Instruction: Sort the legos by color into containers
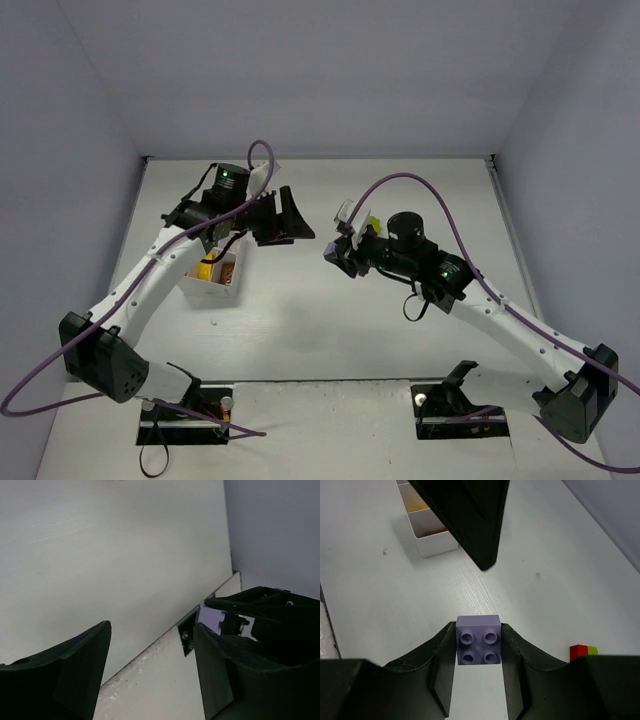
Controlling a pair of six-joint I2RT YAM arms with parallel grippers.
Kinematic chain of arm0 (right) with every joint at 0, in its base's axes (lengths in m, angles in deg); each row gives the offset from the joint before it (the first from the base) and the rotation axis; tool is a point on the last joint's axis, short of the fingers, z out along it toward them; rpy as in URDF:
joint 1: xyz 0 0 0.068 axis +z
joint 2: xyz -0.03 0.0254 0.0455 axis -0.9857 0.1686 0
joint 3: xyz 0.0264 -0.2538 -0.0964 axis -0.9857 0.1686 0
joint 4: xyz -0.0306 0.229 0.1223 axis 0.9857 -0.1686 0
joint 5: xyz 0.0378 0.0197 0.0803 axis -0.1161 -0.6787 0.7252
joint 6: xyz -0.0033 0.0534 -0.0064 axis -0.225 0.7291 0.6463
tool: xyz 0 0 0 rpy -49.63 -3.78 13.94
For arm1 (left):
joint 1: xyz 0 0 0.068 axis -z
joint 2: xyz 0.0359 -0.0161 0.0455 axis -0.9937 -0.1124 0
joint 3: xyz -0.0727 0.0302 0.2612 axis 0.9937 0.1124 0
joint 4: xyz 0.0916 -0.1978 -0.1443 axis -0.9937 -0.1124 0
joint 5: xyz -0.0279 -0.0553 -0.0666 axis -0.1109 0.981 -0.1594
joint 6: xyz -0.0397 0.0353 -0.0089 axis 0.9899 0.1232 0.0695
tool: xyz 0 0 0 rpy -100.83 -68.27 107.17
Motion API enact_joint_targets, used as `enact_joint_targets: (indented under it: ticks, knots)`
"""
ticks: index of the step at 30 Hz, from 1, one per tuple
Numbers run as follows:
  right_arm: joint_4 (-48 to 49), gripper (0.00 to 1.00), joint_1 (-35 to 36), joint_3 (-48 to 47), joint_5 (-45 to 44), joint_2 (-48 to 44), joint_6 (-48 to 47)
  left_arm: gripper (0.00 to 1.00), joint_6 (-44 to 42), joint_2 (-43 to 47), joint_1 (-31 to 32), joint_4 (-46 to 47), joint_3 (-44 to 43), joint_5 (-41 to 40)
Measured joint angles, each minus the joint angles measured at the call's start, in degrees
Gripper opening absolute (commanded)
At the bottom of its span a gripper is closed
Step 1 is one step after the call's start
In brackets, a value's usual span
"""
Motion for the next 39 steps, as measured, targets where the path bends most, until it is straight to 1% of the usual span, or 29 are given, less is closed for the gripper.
enact_joint_targets:
  ticks: [1, 7, 11, 16, 20, 21, 22, 25, 26, 27, 28, 29, 30, 31, 33, 34, 36, 37, 39]
  knots:
    - [0.02, 0.03, 0.02, -0.37, 0.31, 0.0, -0.17, 0.6, 1.38, -0.79, 0.61, 1.38, 0.0, 2.56]
    - [0.02, 0.03, 0.02, -0.92, 1.33, 0.0, -0.52, 0.6, 5.09, -4.42, 4.92, 6.1, 0.0, 9.73]
    - [0.0, 0.03, 0.02, -0.92, 1.42, 0.0, -0.55, 0.6, 6.05, -5.46, 7.04, 7.78, -0.13, 12.04]
    - [-0.02, 0.03, 0.02, -0.92, 1.42, 0.0, -0.57, 0.59, 6.19, -5.9, 7.89, 8.5, -0.33, 13.4]
    - [-0.04, 0.03, 0.02, -0.92, 1.42, 0.0, -0.57, 0.49, 5.44, -6.91, 8.28, 7.32, -1.55, 13.38]
    - [-0.04, 0.04, 0.02, -0.92, 1.42, 0.0, -0.57, 0.45, 5.16, -7.3, 8.48, 6.99, -1.9, 13.29]
    - [-0.09, 0.04, 0.02, -0.92, 1.44, 0.0, -0.57, 0.43, 4.87, -7.65, 8.61, 6.8, -2.14, 13.2]
    - [-0.92, 0.04, 0.02, -0.92, 1.4, 0.0, -0.59, 0.3, 4.39, -8.31, 9.09, 6.43, -2.47, 12.66]
    - [-1.2, 0.04, 0.02, -0.92, 1.4, 0.0, -0.59, 0.19, 4.17, -8.44, 9.38, 6.36, -2.67, 12.37]
    - [-1.4, 0.04, 0.02, -0.92, 1.4, 0.0, -0.61, 0.19, 4.17, -8.48, 9.51, 6.27, -2.78, 12.07]
    - [-1.51, 0.07, 0.0, -0.92, 1.44, 0.0, -0.61, 0.13, 3.69, -8.48, 9.6, 6.03, -2.89, 11.37]
    - [-1.49, 0.11, 0.02, -0.92, 1.4, 0.0, -0.63, 0.1, 3.34, -8.48, 9.7, 5.75, -3.04, 10.97]
    - [-1.42, 0.17, 0.02, -0.92, 1.44, 0.0, -0.68, 0.09, 3.15, -8.48, 9.7, 5.68, -3.13, 10.73]
    - [-1.42, 0.33, 0.02, -0.92, 1.44, 0.0, -0.7, 0.07, 2.99, -8.48, 9.7, 5.55, -3.26, 10.47]
    - [-1.33, 0.48, 0.02, -0.92, 1.38, 0.0, -0.52, 0.06, 2.38, -8.48, 9.77, 4.7, -3.78, 9.46]
    - [-1.29, 0.6, 0.02, -0.92, 1.31, 0.0, -0.33, 0.06, 1.7, -8.48, 9.97, 4.02, -4.13, 8.26]
    - [-0.94, 0.68, 0.02, -0.92, 0.96, 0.0, 0.04, 0.06, 0.22, -8.48, 10.03, 2.36, -4.79, 6.01]
    - [-0.83, 0.75, 0.02, -0.92, 0.59, 0.02, 0.17, 0.06, -0.57, -8.48, 10.01, 1.22, -5.18, 4.48]
    - [-0.79, 0.84, 0.02, -0.92, -0.59, 0.02, 0.81, 0.06, -2.4, -8.48, 9.75, -0.92, -5.81, 1.55]
